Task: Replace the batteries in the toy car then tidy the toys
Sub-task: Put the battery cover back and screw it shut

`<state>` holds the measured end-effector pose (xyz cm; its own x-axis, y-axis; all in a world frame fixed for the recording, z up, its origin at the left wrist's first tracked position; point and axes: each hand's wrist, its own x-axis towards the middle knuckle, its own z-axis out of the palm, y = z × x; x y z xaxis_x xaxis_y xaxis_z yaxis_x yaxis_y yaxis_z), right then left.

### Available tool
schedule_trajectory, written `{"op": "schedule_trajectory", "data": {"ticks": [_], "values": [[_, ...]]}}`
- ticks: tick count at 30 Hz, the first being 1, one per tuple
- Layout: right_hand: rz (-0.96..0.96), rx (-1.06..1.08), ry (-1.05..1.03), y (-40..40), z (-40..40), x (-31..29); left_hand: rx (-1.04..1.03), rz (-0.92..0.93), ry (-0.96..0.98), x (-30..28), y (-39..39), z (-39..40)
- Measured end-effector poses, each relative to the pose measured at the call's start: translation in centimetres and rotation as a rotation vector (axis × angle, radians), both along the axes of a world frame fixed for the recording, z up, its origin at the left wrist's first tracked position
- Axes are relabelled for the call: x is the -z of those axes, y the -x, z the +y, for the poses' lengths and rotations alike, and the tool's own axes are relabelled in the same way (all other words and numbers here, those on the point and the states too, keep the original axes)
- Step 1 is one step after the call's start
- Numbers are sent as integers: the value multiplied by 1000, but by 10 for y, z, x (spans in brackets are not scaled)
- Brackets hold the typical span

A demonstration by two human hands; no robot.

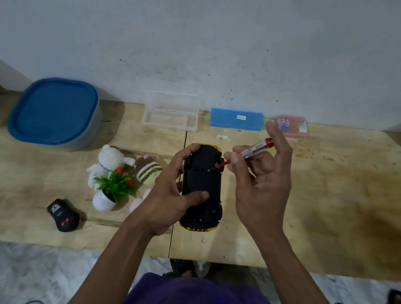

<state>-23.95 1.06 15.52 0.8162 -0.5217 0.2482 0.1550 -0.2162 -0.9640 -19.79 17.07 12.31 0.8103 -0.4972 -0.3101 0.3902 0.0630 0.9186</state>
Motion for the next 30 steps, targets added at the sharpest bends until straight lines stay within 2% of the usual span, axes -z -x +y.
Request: {"op": "schedule_trajectory", "data": {"ticks": [8,20,30], "values": [[3,4,-56,-1,2,3,2,5,6,-1,-1,1],[-1,0,-28,-4,-1,3,-4,23,17,-5,-4,-3],[-45,-119,287,-8,-7,1,10,-3,-32,-14,-3,-7]]}}
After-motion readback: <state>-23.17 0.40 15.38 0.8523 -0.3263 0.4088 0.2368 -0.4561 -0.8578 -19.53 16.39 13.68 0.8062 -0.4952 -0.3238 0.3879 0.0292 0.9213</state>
